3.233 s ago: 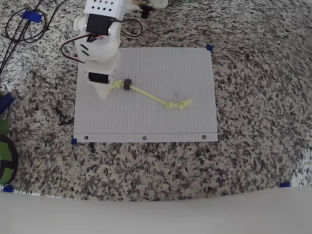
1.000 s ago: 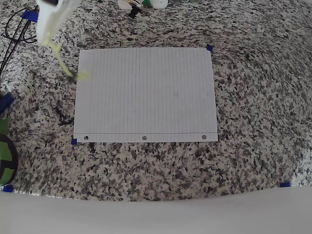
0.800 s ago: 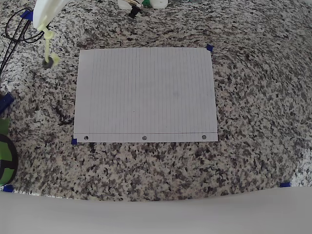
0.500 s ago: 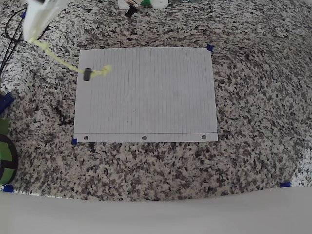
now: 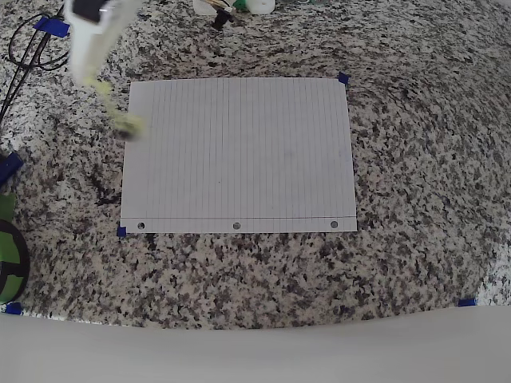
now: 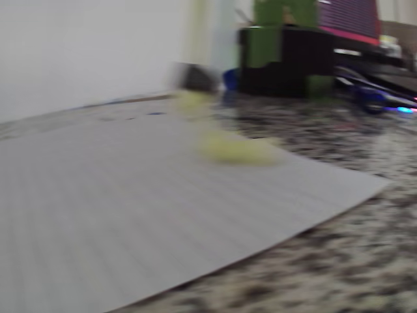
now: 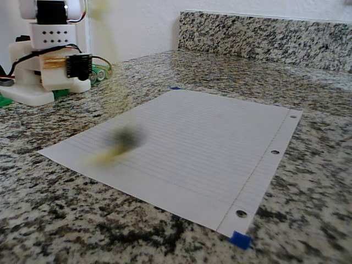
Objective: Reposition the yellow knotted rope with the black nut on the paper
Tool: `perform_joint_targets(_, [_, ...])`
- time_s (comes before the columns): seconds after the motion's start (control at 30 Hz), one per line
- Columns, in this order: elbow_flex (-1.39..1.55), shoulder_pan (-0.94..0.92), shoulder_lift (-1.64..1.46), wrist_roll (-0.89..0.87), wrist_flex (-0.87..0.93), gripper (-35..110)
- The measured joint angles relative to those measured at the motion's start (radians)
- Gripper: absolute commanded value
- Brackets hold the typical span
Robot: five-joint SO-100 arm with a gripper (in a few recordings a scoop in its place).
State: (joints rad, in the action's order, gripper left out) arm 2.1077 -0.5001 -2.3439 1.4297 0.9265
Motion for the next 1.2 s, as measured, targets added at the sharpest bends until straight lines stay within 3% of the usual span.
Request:
perform_joint_targets(0.4, [0.098, -0.092, -0.098, -0.009, -0.117, 0])
perform_joint_targets(0.7, [0.126, 0.132, -0.167, -0.009, 0.032, 0])
perform_joint_targets(1.2, [0.138, -0.054, -0.054, -0.028, -0.112, 0])
